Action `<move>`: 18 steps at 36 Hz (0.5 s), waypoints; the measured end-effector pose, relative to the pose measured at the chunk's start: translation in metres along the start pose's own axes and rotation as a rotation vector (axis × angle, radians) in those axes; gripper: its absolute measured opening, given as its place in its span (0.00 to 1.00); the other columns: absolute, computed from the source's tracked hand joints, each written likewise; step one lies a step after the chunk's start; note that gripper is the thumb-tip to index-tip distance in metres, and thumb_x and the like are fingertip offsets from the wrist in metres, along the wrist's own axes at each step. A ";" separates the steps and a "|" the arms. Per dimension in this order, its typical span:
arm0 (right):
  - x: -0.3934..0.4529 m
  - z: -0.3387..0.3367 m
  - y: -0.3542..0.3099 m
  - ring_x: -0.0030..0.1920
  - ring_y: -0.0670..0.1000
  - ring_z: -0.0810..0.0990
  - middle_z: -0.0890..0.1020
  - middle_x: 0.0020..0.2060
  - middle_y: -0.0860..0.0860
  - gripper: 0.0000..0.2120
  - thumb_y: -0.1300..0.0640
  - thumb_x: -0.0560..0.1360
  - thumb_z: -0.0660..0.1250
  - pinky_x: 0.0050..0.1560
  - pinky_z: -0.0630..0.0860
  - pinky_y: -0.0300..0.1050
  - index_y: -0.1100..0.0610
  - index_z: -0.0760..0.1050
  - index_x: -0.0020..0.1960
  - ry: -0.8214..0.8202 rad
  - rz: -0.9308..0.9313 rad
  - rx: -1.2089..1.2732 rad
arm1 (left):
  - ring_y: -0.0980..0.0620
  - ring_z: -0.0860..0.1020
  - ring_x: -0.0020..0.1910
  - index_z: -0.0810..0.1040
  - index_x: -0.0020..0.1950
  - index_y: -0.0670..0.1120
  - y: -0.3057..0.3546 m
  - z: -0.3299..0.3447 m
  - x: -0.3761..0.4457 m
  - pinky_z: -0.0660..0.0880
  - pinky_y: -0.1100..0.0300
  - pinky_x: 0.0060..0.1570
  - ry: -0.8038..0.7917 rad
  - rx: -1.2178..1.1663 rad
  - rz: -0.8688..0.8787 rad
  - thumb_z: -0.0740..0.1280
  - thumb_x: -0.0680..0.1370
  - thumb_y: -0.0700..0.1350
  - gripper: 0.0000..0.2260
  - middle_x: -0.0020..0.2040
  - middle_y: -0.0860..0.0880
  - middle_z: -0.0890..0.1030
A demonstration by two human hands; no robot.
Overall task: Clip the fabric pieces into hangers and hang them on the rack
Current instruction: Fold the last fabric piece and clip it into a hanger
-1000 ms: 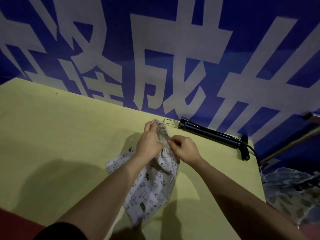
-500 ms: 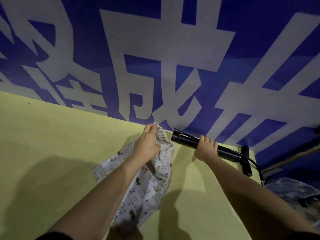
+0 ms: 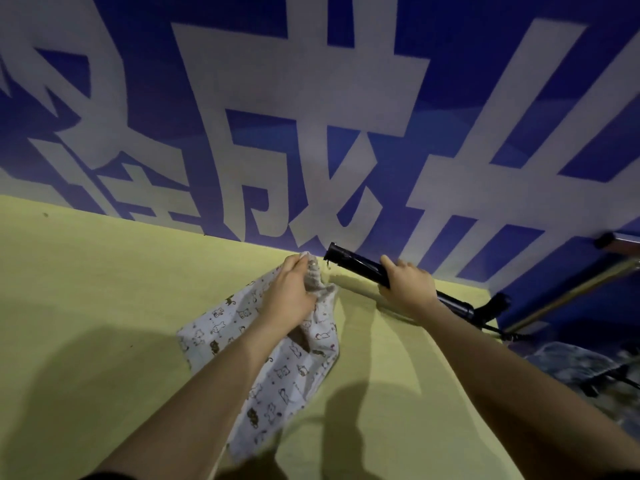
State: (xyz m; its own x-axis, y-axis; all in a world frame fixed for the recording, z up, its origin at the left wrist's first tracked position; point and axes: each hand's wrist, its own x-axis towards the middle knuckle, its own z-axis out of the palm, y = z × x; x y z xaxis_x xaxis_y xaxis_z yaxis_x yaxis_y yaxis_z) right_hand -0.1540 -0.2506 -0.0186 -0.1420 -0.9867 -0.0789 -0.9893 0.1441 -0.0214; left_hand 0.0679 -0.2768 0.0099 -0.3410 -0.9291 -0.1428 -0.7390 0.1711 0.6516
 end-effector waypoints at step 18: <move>-0.081 -0.081 -0.053 0.36 0.51 0.75 0.75 0.38 0.50 0.14 0.60 0.69 0.69 0.37 0.75 0.50 0.51 0.69 0.50 -0.053 -0.237 0.657 | 0.49 0.66 0.68 0.57 0.76 0.44 0.001 -0.053 -0.072 0.67 0.53 0.68 0.059 -0.256 0.022 0.72 0.70 0.38 0.38 0.72 0.48 0.61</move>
State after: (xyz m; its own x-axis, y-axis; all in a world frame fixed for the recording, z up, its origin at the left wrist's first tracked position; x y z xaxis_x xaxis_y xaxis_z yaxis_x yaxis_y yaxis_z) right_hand -0.0928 -0.1843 0.0700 0.0931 -0.9946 -0.0456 -0.7662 -0.0423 -0.6412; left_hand 0.1226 -0.2269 0.0605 -0.3157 -0.9448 -0.0875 -0.5582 0.1104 0.8223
